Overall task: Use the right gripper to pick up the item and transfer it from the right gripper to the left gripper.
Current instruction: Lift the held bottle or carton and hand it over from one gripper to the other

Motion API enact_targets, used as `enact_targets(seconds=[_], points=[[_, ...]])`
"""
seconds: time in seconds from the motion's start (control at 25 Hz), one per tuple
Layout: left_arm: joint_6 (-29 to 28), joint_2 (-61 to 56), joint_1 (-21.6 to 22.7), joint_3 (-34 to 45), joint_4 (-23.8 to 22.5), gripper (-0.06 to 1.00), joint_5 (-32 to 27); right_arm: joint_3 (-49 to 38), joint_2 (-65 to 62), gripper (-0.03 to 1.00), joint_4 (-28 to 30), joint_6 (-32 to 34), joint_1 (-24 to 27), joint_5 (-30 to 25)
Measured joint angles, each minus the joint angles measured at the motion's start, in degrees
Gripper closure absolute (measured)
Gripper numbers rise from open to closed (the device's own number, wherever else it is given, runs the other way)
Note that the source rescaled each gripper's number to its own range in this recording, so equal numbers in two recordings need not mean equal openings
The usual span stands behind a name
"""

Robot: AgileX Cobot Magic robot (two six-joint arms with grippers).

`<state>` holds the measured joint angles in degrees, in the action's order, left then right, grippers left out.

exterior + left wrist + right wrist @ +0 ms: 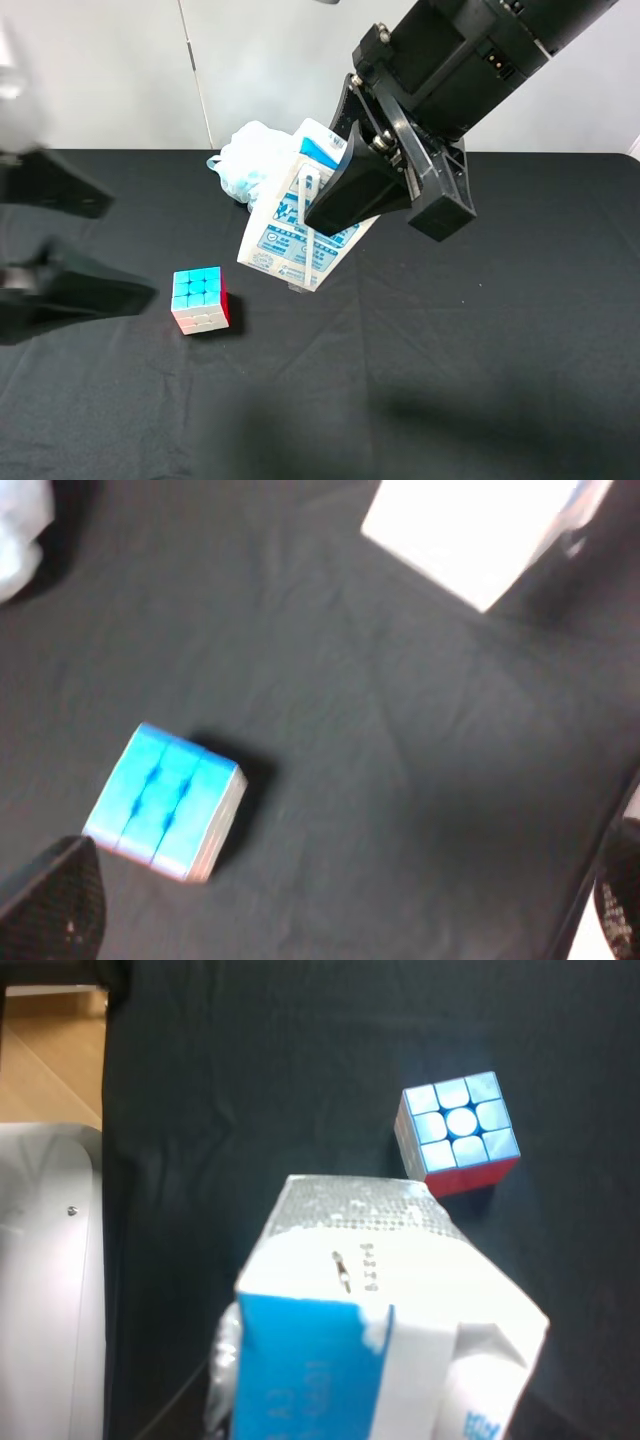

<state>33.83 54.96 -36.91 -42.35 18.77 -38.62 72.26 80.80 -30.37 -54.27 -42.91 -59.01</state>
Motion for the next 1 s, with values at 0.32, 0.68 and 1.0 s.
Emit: enact_targets(seconds=[0.32,0.68,1.0], points=[[4.19,11.38,-9.45,-4.31,-0.11,-0.02,5.12,0.0,0.0,0.94,-1.47,-0.64,0.0,0.0],[14.31,15.89,-9.86,-8.14,10.32,-0.02,7.41,0.0,0.0,0.94,-5.17,-5.46,0.0,0.0],[24.73,15.95,-9.92,-8.31,18.73,0.05,4.24,0.0,0.0,0.94,-8.81,-12.5,0.0,0.05]])
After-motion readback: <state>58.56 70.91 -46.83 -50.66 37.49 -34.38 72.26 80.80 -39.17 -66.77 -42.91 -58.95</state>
